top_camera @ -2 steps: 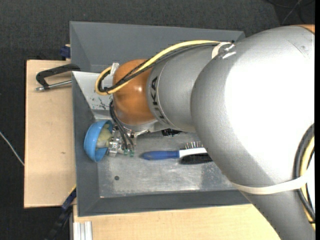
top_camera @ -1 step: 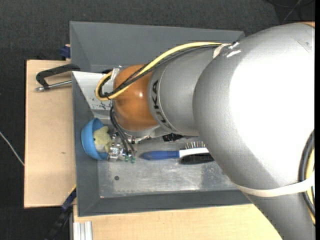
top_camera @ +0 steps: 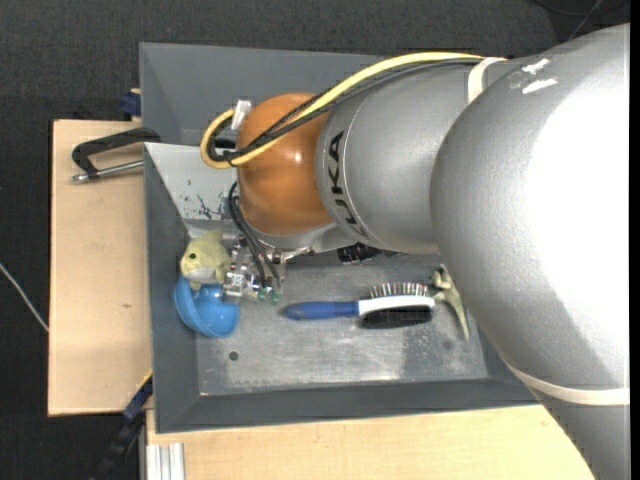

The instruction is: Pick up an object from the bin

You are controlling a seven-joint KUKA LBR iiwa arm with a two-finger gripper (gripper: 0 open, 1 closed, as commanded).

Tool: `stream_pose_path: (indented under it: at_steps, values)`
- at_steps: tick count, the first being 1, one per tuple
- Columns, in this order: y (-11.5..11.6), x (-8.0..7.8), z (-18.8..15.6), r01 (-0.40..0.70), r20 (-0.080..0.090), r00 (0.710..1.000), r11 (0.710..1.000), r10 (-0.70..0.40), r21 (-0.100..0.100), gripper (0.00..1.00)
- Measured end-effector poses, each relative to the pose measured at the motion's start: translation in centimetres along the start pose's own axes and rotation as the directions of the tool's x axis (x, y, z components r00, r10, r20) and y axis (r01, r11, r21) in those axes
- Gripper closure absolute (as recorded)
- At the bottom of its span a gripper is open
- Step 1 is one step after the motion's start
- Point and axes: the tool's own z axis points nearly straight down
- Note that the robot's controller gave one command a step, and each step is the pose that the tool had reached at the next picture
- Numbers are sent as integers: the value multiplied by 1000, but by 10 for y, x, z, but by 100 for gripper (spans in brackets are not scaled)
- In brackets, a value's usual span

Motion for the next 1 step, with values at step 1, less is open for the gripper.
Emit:
stream_pose_path:
  at_steps: [1]
  values:
    - [-7,3,52,457,-3,889,889,-457,-1,100]
